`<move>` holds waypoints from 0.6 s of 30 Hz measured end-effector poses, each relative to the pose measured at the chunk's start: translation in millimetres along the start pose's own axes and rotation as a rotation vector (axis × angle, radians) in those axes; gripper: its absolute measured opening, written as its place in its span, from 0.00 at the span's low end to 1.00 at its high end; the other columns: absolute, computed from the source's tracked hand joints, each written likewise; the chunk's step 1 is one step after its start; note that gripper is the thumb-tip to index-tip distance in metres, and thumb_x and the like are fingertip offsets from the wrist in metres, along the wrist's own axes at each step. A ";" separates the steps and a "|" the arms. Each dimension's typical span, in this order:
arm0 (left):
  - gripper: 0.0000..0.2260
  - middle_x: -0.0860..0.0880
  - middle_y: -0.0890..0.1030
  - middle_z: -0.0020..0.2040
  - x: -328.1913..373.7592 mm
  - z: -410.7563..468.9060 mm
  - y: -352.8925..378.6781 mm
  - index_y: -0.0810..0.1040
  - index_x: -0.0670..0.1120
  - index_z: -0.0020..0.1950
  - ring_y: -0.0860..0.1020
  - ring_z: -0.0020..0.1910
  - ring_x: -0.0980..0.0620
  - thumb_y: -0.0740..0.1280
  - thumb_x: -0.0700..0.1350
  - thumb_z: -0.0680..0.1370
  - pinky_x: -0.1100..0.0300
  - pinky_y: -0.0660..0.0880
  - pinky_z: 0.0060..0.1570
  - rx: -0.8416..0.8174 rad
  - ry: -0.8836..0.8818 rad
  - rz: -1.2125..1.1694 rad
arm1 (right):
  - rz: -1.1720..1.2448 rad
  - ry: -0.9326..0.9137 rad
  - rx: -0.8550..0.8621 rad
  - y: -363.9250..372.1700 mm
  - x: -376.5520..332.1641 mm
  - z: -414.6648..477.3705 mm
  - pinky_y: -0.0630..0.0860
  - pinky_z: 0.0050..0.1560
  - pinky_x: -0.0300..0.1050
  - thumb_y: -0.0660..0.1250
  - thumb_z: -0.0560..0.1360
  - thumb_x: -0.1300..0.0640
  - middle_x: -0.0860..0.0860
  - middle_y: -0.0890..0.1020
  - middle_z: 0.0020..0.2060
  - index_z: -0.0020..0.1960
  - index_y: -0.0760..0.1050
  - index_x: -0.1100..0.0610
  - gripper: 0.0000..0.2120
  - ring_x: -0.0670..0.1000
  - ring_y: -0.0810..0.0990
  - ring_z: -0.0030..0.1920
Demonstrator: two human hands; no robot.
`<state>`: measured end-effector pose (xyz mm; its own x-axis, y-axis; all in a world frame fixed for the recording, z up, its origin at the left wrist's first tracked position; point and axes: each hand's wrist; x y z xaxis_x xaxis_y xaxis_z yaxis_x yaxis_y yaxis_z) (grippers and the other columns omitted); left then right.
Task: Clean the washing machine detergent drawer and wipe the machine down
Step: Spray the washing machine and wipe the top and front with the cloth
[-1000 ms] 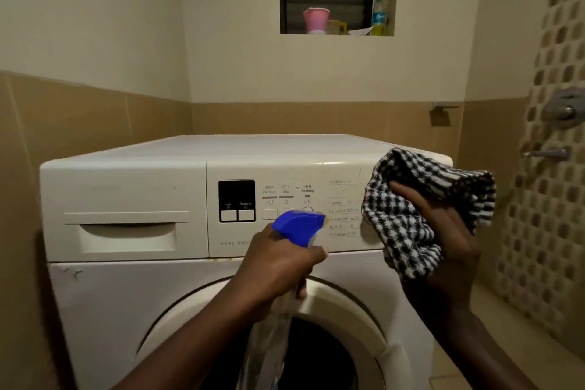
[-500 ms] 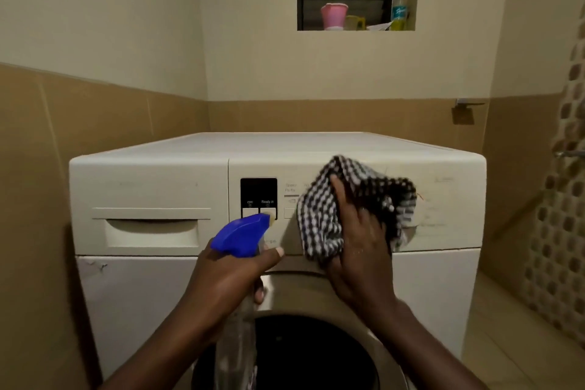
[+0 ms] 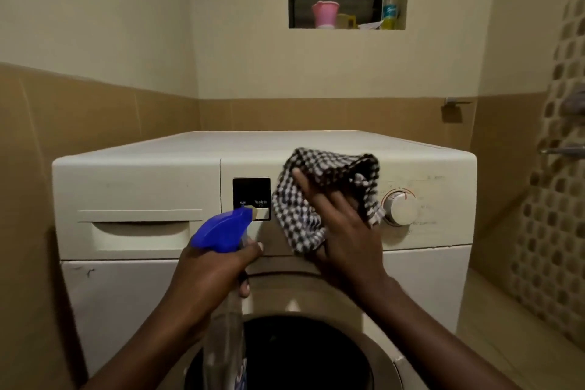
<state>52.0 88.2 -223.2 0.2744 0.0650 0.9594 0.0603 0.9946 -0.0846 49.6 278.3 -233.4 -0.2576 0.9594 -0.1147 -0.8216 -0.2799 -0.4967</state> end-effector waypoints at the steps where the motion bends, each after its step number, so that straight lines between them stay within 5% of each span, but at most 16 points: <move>1: 0.06 0.45 0.74 0.24 0.6 0.4 0.5 0.77 0.39 0.43 0.73 0.22 0.53 0.72 0.40 0.74 0.62 0.72 0.26 -0.016 -0.006 0.010 | 0.011 0.053 0.023 -3.8 5.5 1.2 0.71 0.65 0.53 0.58 0.70 0.44 0.45 0.71 0.68 0.78 0.52 0.41 0.37 0.51 0.68 0.68; 5: 0.09 0.44 0.74 0.25 -2.1 2.4 -1.8 0.77 0.37 0.45 0.73 0.23 0.51 0.73 0.42 0.73 0.63 0.73 0.27 -0.020 -0.038 0.015 | 0.032 0.222 0.025 5.6 2.5 -28.2 0.63 0.69 0.51 0.57 0.66 0.49 0.50 0.65 0.74 0.79 0.49 0.46 0.42 0.55 0.64 0.71; 8: 0.09 0.43 0.74 0.26 -0.6 -0.1 -4.8 0.77 0.37 0.45 0.73 0.23 0.50 0.73 0.42 0.74 0.58 0.73 0.31 -0.014 -0.034 0.003 | -0.043 0.176 0.034 15.5 -5.6 -41.6 0.66 0.63 0.52 0.64 0.63 0.50 0.54 0.73 0.67 0.79 0.52 0.50 0.46 0.57 0.69 0.64; 10: 0.08 0.44 0.75 0.26 -0.5 -0.2 -10.0 0.77 0.38 0.47 0.73 0.23 0.51 0.73 0.41 0.74 0.57 0.73 0.32 -0.015 -0.046 -0.001 | -0.039 0.189 0.107 6.5 -3.8 -19.6 0.70 0.61 0.55 0.59 0.65 0.49 0.55 0.75 0.62 0.79 0.55 0.51 0.42 0.58 0.70 0.60; 14: 0.08 0.44 0.75 0.26 -1.4 -1.0 -18.9 0.77 0.38 0.48 0.74 0.23 0.51 0.72 0.41 0.74 0.58 0.73 0.31 -0.016 -0.053 -0.011 | 0.118 0.306 0.183 -11.5 -7.2 42.4 0.68 0.67 0.56 0.52 0.69 0.50 0.52 0.76 0.64 0.70 0.71 0.55 0.31 0.56 0.68 0.68; 18: 0.04 0.42 0.77 0.28 0.2 -3.1 -19.4 0.79 0.43 0.48 0.75 0.26 0.49 0.71 0.40 0.75 0.57 0.72 0.33 0.030 -0.004 0.000 | 0.071 0.043 0.005 9.3 -42.6 43.9 0.59 0.73 0.53 0.62 0.64 0.51 0.51 0.71 0.70 0.72 0.68 0.54 0.35 0.54 0.65 0.72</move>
<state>53.9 68.7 -222.2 0.2703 0.0648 0.9606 0.0315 0.9966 -0.0761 30.7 233.4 -195.4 -0.2936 0.9375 -0.1868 -0.8045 -0.3478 -0.4815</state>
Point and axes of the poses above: each hand's wrist, its own z-axis towards the middle knuckle, its own y-axis out of the palm, x = y × z
